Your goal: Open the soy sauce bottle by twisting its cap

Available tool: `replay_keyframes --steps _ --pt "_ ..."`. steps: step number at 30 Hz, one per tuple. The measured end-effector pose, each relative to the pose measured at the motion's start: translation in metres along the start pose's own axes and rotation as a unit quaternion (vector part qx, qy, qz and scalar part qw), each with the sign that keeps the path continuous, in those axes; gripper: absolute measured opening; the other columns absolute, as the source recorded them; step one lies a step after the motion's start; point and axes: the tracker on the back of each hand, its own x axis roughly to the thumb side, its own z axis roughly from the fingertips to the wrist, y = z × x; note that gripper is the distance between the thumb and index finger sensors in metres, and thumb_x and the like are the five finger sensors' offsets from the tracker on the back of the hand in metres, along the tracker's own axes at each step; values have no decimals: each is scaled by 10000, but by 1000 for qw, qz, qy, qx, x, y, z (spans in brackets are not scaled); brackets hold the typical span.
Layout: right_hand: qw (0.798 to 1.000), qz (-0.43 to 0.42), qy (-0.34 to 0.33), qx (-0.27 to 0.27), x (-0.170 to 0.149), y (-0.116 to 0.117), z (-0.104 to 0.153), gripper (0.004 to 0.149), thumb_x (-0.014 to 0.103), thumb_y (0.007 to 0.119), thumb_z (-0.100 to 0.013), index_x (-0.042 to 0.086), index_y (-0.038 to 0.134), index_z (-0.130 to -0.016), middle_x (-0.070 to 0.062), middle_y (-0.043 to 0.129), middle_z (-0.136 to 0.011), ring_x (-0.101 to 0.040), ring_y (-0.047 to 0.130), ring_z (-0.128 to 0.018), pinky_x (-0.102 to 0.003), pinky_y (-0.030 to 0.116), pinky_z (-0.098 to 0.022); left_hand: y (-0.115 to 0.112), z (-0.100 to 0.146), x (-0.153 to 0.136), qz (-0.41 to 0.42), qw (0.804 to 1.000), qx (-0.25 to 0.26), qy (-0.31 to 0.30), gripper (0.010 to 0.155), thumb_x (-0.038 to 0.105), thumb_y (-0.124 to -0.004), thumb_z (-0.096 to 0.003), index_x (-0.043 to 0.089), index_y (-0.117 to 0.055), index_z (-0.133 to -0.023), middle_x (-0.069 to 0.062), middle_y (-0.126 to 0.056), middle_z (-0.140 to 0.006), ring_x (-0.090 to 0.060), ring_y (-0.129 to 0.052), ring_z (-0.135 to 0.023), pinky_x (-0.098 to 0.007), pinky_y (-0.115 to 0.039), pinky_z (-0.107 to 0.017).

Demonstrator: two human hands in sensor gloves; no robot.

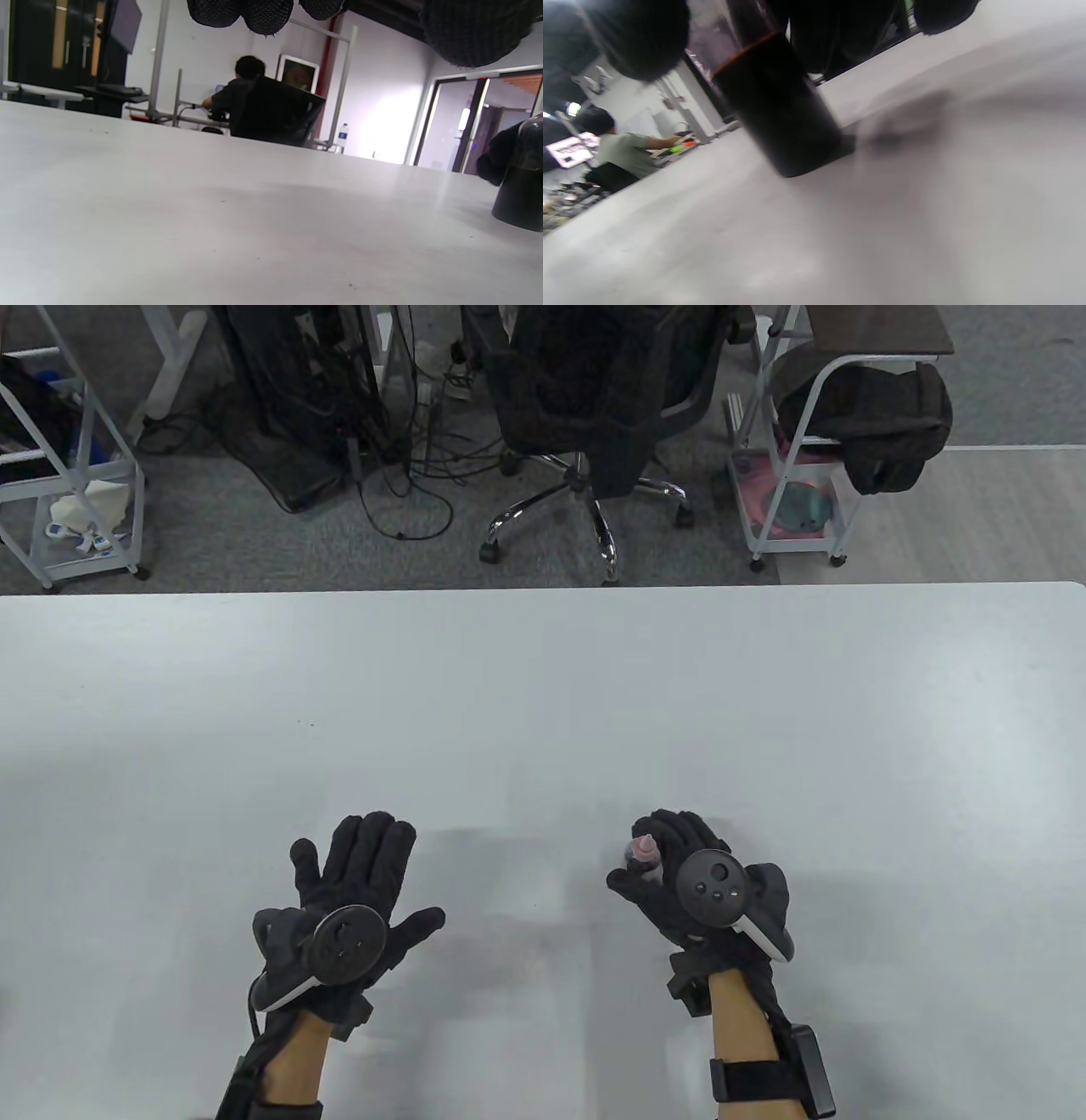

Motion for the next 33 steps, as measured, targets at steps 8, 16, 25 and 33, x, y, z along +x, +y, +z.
replay_keyframes --steps 8,16,25,33 --pt "995 16 -94 36 45 4 0 629 521 807 -596 262 499 -1079 9 761 -1012 -330 860 -978 -591 660 -743 8 8 40 10 994 55 -94 930 648 -740 -467 291 -208 -1141 -129 -389 -1217 -416 -554 -1116 -706 -452 -747" --pt "979 23 -189 76 93 23 15 597 465 869 -567 306 540 -1040 58 793 -953 -278 921 -894 -544 721 -710 7 19 89 -69 972 124 -187 842 526 -792 -486 408 -233 -1104 -38 -431 -1201 -302 -726 -1044 -617 -549 -769" --pt "967 60 -218 116 108 43 25 602 464 875 -561 302 550 -1041 58 789 -960 -274 916 -895 -545 715 -711 10 21 94 -105 966 106 -213 597 591 -679 -468 229 -794 -929 67 -994 -724 -170 -1068 -563 -528 -746 -680" --pt "971 45 -213 103 107 38 24 611 478 862 -565 302 534 -1049 59 778 -970 -267 912 -901 -542 711 -717 15 21 83 -1 972 124 -199 770 657 -717 -441 369 -479 -1114 -19 -742 -1082 -261 -960 -804 -583 -692 -702"
